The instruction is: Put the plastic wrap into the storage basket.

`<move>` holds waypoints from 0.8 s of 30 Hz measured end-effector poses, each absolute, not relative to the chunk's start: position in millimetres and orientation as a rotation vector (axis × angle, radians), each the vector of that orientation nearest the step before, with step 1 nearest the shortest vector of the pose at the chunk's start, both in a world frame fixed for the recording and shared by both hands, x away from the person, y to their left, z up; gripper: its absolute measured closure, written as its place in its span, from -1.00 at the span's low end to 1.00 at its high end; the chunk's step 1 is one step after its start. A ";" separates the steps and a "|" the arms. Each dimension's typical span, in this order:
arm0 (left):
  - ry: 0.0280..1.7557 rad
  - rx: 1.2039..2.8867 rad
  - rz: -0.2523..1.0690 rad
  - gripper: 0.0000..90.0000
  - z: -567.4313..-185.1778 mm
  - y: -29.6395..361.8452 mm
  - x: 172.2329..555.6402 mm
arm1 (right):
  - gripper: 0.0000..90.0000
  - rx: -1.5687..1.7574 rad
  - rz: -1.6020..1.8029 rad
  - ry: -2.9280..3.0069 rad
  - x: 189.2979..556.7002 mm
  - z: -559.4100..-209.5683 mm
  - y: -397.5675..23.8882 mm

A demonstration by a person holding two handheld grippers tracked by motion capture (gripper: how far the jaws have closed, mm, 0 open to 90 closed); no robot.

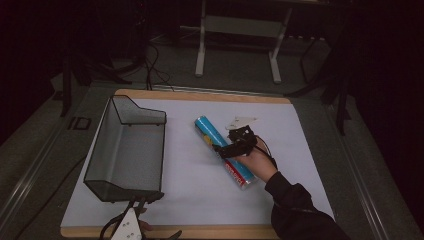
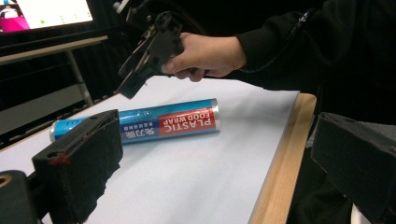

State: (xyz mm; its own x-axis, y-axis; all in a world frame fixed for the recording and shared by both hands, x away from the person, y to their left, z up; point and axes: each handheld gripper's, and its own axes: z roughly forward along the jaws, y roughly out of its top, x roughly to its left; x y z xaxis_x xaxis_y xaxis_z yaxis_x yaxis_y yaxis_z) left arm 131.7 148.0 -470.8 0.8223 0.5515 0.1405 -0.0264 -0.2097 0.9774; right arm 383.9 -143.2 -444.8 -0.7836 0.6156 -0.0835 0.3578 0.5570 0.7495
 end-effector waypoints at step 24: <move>0.410 1.710 0.559 -0.94 -470.6 148.8 131.5 | -0.57 1.090 0.626 2.661 429.1 -477.3 -110.8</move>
